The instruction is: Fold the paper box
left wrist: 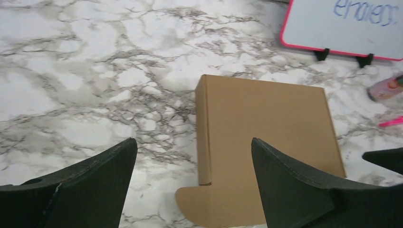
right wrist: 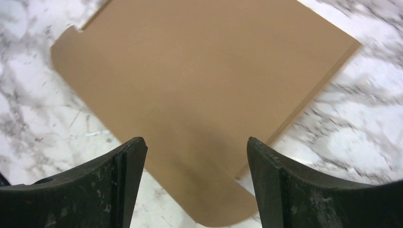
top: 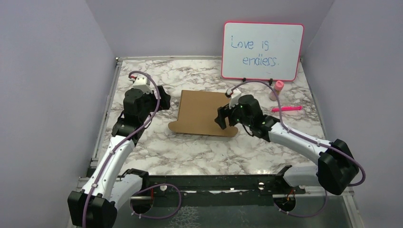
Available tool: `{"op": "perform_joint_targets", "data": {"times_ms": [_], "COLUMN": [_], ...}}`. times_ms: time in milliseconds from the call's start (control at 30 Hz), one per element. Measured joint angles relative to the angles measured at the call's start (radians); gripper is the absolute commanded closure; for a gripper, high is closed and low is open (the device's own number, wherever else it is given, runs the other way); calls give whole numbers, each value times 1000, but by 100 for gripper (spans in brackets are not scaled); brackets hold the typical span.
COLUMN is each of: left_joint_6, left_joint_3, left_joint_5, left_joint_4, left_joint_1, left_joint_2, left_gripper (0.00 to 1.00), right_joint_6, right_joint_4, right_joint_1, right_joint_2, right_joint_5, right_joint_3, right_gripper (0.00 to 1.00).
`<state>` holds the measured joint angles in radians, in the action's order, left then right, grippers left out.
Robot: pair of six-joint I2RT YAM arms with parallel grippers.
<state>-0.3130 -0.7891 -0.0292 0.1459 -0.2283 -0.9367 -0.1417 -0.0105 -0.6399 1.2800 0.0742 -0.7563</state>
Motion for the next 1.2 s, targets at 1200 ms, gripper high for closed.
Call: {"op": "perform_joint_targets", "data": {"times_ms": [1200], "left_joint_6": [141], "left_joint_3": [45], "left_joint_5": [301], "left_joint_4": [134], "left_joint_1": [39], "left_joint_2": [117], "left_gripper": [8], "right_joint_6": [995], "right_joint_4": [-395], "right_joint_1": [-610], "right_joint_2": [449], "right_joint_5": [-684], "right_joint_3": [-10], "right_gripper": [25]}}
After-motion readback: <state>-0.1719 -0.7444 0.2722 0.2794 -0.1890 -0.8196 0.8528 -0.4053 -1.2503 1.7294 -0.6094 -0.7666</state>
